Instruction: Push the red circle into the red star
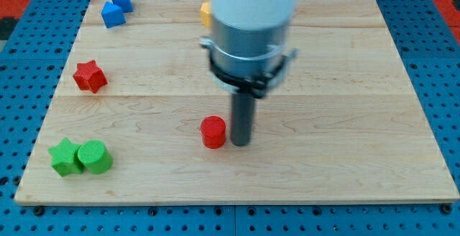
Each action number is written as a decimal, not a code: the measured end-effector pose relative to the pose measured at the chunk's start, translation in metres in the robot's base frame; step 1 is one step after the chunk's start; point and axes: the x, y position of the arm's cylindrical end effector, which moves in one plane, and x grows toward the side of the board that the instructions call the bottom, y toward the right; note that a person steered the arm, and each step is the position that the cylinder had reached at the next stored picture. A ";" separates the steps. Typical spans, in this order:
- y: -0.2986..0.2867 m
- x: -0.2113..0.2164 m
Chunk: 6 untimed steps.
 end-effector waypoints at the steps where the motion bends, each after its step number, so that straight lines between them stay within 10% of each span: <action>1: -0.072 -0.040; 3: -0.069 0.006; 6: -0.180 -0.053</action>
